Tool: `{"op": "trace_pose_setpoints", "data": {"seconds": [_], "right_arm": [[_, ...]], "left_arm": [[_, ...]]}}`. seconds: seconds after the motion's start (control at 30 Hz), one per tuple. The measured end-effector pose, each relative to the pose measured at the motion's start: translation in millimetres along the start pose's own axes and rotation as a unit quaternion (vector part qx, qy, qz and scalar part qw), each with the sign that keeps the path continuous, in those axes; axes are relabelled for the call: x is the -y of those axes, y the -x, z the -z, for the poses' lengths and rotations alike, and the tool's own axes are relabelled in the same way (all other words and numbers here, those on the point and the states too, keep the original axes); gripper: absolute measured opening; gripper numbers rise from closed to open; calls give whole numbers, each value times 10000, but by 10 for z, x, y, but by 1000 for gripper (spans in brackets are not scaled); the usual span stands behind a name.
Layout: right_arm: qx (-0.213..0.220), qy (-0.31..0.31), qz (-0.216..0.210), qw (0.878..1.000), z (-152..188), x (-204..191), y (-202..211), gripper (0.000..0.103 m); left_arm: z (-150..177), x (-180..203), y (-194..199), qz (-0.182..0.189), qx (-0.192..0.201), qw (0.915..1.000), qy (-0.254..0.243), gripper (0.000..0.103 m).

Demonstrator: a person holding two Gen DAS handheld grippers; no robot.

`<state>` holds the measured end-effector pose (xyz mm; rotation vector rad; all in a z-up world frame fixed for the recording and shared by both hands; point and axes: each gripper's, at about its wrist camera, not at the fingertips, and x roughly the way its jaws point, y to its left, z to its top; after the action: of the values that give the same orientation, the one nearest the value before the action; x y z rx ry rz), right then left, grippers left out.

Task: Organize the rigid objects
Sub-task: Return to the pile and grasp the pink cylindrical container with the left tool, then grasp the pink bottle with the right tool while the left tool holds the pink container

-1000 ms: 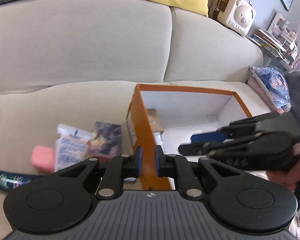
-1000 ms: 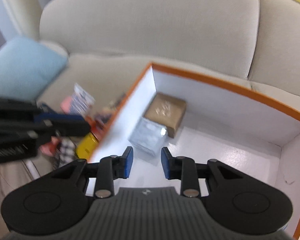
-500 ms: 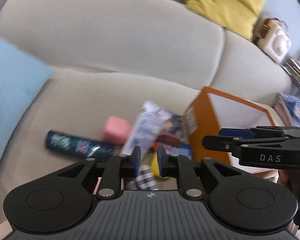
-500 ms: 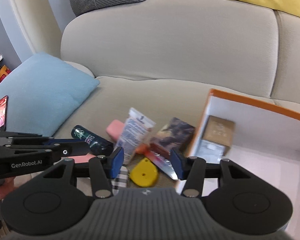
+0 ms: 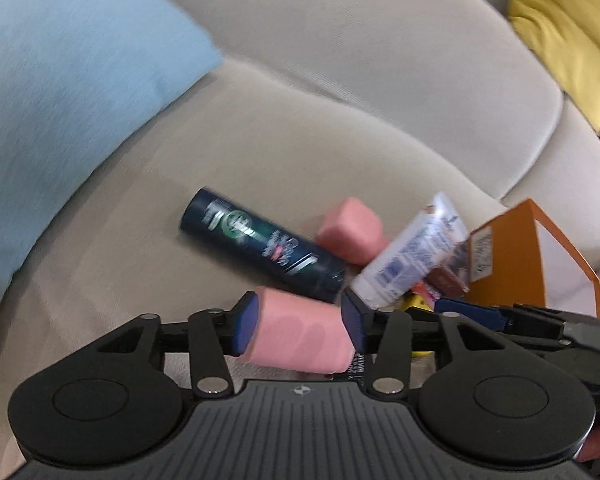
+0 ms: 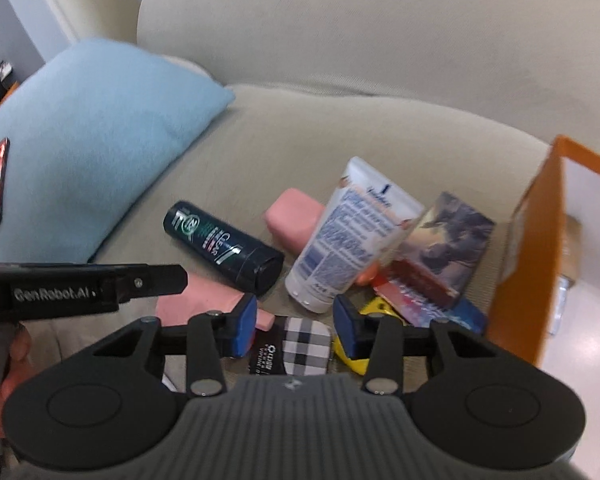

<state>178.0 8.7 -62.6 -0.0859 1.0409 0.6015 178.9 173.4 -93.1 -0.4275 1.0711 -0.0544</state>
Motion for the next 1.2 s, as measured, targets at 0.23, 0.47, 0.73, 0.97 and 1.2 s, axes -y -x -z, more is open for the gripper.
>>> {"op": "trace_pose_setpoints", "data": {"seconds": [0.23,0.47,0.73,0.97,1.2], "right_arm": [[-370,79,111,9992,-45,-33,-283,39],[-628,65,146,9979,128,-25,-257,39],[-367,179,48,9992,72,-76,-270,19],[-333,463,110,9983,-24,-144,-452,12],[-533,454,-202,9973,88,-211,-509,9]], "left_arm": [[-6,61,8,-24,-133,9989,-445,60],[116,399,-77,-256,-499,9654,-2546,64],[96,105,-114,-12,-1253,9918,-264,60],[34,-74,-222,43,-1157,9874,1075,68],[9,-102,-369,-168,-978,9832,1532,74]]}}
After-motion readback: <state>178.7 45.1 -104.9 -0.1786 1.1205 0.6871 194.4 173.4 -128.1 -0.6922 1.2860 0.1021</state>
